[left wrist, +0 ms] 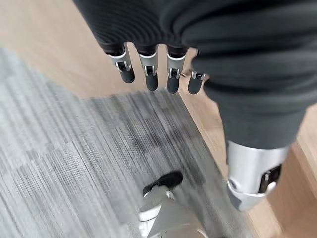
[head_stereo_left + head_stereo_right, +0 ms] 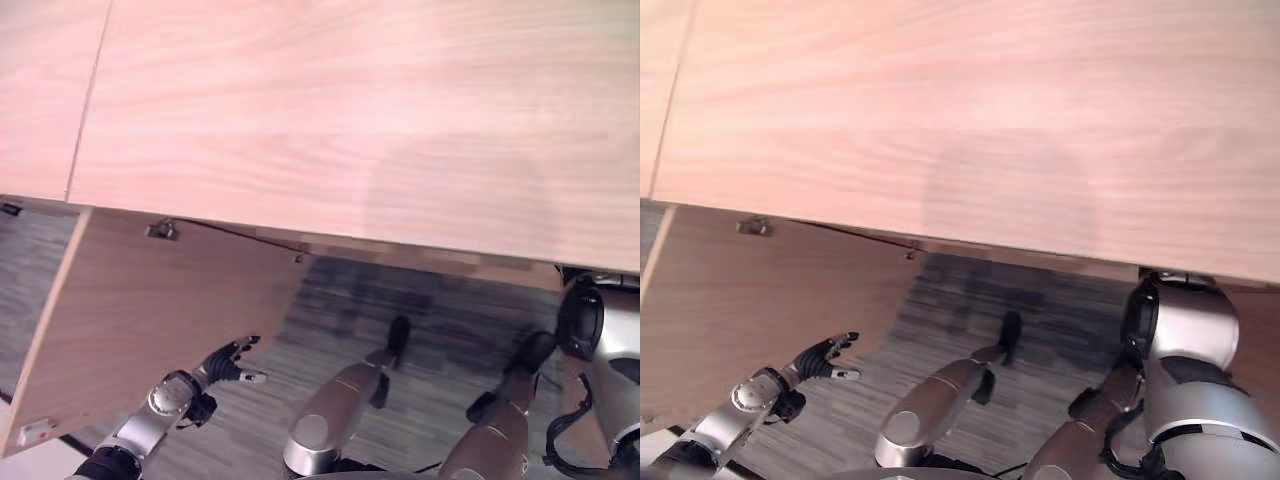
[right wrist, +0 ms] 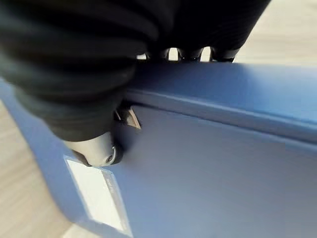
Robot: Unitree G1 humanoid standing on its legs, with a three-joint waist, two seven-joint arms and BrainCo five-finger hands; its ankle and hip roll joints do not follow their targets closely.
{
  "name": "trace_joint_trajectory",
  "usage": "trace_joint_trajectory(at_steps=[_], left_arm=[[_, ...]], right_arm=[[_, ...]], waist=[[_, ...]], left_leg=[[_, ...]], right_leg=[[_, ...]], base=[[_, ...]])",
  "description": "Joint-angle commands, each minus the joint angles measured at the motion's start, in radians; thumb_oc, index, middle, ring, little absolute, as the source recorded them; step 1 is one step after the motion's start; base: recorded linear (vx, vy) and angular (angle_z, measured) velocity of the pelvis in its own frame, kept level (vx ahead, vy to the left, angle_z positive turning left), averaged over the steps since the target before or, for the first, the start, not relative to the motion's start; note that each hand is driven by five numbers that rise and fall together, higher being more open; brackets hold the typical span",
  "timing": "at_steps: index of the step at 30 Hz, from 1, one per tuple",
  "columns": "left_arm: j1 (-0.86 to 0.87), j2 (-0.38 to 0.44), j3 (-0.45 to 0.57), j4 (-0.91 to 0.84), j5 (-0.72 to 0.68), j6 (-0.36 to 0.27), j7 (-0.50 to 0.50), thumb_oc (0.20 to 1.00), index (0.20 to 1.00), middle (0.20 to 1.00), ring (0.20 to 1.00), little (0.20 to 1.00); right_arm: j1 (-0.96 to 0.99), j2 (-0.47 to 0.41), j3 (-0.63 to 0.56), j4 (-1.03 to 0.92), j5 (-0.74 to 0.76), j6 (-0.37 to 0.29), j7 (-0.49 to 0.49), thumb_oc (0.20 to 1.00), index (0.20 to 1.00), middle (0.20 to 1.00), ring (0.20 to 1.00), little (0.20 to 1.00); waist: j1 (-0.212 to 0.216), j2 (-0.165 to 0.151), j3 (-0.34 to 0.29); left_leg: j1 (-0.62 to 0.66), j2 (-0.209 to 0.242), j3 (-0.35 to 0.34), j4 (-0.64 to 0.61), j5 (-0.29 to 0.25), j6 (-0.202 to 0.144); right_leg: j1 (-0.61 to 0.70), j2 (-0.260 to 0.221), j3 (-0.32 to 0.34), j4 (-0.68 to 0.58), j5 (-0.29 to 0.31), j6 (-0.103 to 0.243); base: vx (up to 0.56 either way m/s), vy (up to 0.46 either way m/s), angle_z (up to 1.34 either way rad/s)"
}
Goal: Put the empty folder in the office cabinet
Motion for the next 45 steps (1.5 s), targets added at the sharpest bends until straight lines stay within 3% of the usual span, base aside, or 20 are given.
trace_joint_trajectory(at_steps=[1, 11, 15, 16, 18, 19, 20, 22, 23, 31, 40, 45], left_arm=[[0.109, 0.026, -0.010, -0.038, -0.003, -0.013, -0.030, 1.000, 1.000, 1.000, 1.000, 1.000], [0.150, 0.061, -0.022, -0.050, 0.023, 0.000, -0.072, 1.000, 1.000, 1.000, 1.000, 1.000], [0.139, 0.089, -0.017, -0.042, 0.015, 0.000, -0.064, 1.000, 1.000, 1.000, 1.000, 1.000], [0.143, 0.100, -0.010, -0.040, -0.002, 0.003, -0.062, 1.000, 1.000, 1.000, 1.000, 1.000], [0.145, 0.103, -0.007, -0.037, -0.010, 0.005, -0.060, 1.000, 1.000, 1.000, 1.000, 1.000], [0.148, 0.108, -0.003, -0.033, -0.016, 0.006, -0.060, 1.000, 1.000, 1.000, 1.000, 1.000], [0.148, 0.108, -0.003, -0.033, -0.016, 0.006, -0.060, 1.000, 1.000, 1.000, 1.000, 1.000], [0.162, 0.119, 0.000, -0.023, -0.016, 0.008, -0.058, 1.000, 1.000, 1.000, 1.000, 1.000], [0.156, 0.120, -0.001, -0.019, -0.016, 0.009, -0.051, 1.000, 1.000, 1.000, 1.000, 1.000], [0.124, 0.117, -0.013, -0.029, -0.056, 0.008, -0.017, 1.000, 1.000, 1.000, 1.000, 1.000], [0.110, 0.106, -0.012, -0.009, -0.075, 0.003, 0.014, 1.000, 1.000, 1.000, 1.000, 1.000], [0.091, 0.102, -0.012, 0.014, -0.072, 0.000, 0.027, 1.000, 1.000, 1.000, 1.000, 1.000]], right_arm=[[-0.089, -0.086, 0.102, -0.086, -0.051, -0.015, 0.058, 0.200, 0.200, 0.200, 0.200, 0.200], [-0.150, -0.132, 0.135, -0.065, -0.063, -0.002, 0.074, 0.200, 0.200, 0.200, 0.200, 0.200], [-0.254, -0.201, 0.193, -0.055, -0.066, -0.003, 0.073, 0.200, 0.200, 0.200, 0.200, 0.200], [-0.291, -0.247, 0.217, -0.051, -0.068, -0.001, 0.071, 0.200, 0.200, 0.200, 0.200, 0.200], [-0.309, -0.261, 0.228, -0.046, -0.069, 0.001, 0.071, 0.200, 0.200, 0.200, 0.200, 0.200], [-0.338, -0.288, 0.249, -0.041, -0.075, 0.003, 0.066, 0.200, 0.200, 0.200, 0.200, 0.200], [-0.340, -0.288, 0.250, -0.040, -0.074, 0.003, 0.067, 0.200, 0.200, 0.200, 0.200, 0.200], [-0.369, -0.325, 0.281, -0.029, -0.082, 0.010, 0.063, 0.200, 0.200, 0.200, 0.200, 0.200], [-0.388, -0.332, 0.300, -0.027, -0.087, 0.009, 0.058, 0.200, 0.200, 0.200, 0.200, 0.200], [-0.384, -0.329, 0.301, -0.007, -0.075, 0.006, 0.039, 0.200, 0.200, 0.200, 0.200, 0.200], [-0.360, -0.278, 0.280, 0.020, -0.067, 0.005, 0.025, 0.200, 0.200, 0.200, 0.200, 0.200], [-0.359, -0.248, 0.276, 0.019, -0.049, -0.001, 0.027, 0.200, 0.200, 0.200, 0.200, 0.200]], waist=[[0.071, -0.061, -0.037], [0.054, -0.007, -0.049], [0.049, 0.002, -0.021], [0.049, 0.001, -0.013], [0.049, 0.000, -0.009], [0.052, -0.001, -0.007], [0.052, 0.000, -0.007], [0.056, 0.000, -0.001], [0.056, 0.000, 0.008], [0.050, 0.002, 0.035], [0.038, 0.007, 0.041], [0.033, 0.002, 0.044]], left_leg=[[-0.032, 0.216, 0.098, 0.059, -0.097, -0.083], [-0.033, 0.243, 0.087, 0.043, -0.091, -0.107], [-0.105, 0.250, 0.074, 0.153, -0.124, -0.112], [-0.153, 0.264, 0.066, 0.224, -0.144, -0.117], [-0.177, 0.267, 0.060, 0.260, -0.157, -0.118], [-0.205, 0.273, 0.041, 0.317, -0.201, -0.119], [-0.210, 0.273, 0.042, 0.319, -0.197, -0.119], [-0.253, 0.278, 0.022, 0.393, -0.237, -0.112], [-0.295, 0.281, 0.009, 0.452, -0.260, -0.107], [-0.429, 0.264, -0.030, 0.600, -0.323, -0.093], [-0.556, 0.248, -0.027, 0.697, -0.356, -0.084], [-0.573, 0.247, -0.025, 0.705, -0.361, -0.083]], right_leg=[[0.038, -0.006, 0.024, 0.091, 0.004, 0.019], [0.029, 0.021, 0.014, 0.143, -0.063, 0.001], [-0.054, 0.013, 0.029, 0.291, -0.133, -0.016], [-0.099, 0.004, 0.025, 0.383, -0.178, -0.022], [-0.125, -0.001, 0.025, 0.426, -0.198, -0.026], [-0.157, -0.004, 0.041, 0.504, -0.254, -0.023], [-0.162, -0.005, 0.040, 0.507, -0.251, -0.025], [-0.216, -0.004, 0.052, 0.603, -0.310, -0.034], [-0.265, -0.005, 0.064, 0.680, -0.356, -0.045], [-0.413, -0.020, 0.084, 0.876, -0.468, -0.079], [-0.563, -0.018, 0.117, 0.992, -0.519, -0.105], [-0.581, -0.019, 0.118, 0.998, -0.517, -0.105]], base=[[0.06, -0.102, 0.61], [0.01, -0.065, 0.05], [-0.06, -0.086, 0.16], [-0.03, -0.067, 0.25], [0.01, -0.093, 0.24], [0.04, -0.091, 0.26], [0.09, -0.117, 0.20], [0.03, -0.102, 0.38], [0.01, -0.083, 0.59], [0.00, -0.077, 0.14], [-0.01, -0.018, -0.04], [0.00, -0.004, -0.01]])
